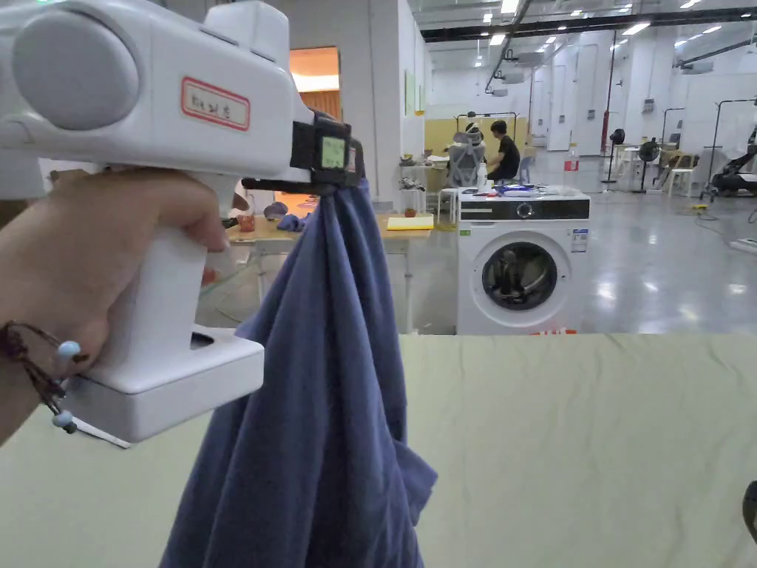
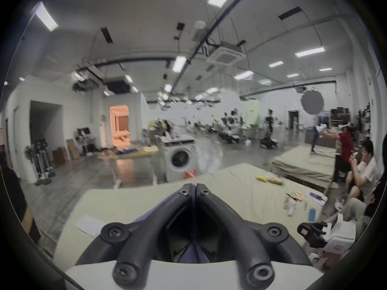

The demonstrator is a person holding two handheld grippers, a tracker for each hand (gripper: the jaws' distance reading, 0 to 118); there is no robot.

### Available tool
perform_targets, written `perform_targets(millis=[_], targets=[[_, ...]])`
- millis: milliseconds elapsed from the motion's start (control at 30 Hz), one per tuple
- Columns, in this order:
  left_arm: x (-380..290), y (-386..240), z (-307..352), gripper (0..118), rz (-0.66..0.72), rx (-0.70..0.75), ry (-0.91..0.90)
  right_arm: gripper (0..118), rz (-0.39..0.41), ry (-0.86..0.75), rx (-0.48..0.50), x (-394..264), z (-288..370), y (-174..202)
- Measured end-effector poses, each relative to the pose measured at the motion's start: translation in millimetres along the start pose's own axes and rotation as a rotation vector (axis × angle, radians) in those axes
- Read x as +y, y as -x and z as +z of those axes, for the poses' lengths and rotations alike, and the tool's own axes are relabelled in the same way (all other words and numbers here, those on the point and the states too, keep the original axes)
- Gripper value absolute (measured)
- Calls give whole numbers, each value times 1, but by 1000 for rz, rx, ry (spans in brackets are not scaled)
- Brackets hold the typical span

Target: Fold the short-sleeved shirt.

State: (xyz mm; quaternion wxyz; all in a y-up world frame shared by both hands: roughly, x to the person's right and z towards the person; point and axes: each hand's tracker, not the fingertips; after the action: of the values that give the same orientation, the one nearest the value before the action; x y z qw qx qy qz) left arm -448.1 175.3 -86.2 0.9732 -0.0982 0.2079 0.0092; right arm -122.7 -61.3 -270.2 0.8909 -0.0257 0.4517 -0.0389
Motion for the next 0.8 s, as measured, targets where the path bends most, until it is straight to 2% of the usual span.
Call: perform_targets(millis=[100, 200, 267, 367, 433, 500, 533, 600, 633, 700, 800], targets=[[-38, -20, -60, 0, -13, -69, 116, 0, 19, -5, -53, -1, 8, -19], [-112, -53, -128, 0, 0, -112, 288, 0, 8, 19, -106, -10, 10, -38], [-171, -63, -173, 0, 79, -149, 446, 0, -21, 63, -132, -21, 8, -47], [-265, -72, -221, 0, 147, -91, 688, 0, -52, 135, -134, -39, 1, -55], [-311, -67, -233, 0, 198, -35, 796, 0, -44, 178, -128, -52, -3, -57], [-343, -60, -232, 2, 295, -102, 850, 0, -32, 226, -122, -62, -6, -56], [-349, -55, -228, 26, 346, -147, 840, 0, -32, 246, -117, -67, -7, -55], [-350, -48, -214, 76, 366, -134, 790, 0, -36, 272, -99, -74, -10, -53], [-343, -44, -207, 81, 356, -111, 754, 0, -37, 277, -96, -75, -12, -51], [-319, -27, -185, 81, 355, -125, 610, 0, -35, 285, -88, -73, -14, -48], [-284, -10, -126, 81, 356, -55, 413, 0, -27, 255, -62, -63, -15, -41]])
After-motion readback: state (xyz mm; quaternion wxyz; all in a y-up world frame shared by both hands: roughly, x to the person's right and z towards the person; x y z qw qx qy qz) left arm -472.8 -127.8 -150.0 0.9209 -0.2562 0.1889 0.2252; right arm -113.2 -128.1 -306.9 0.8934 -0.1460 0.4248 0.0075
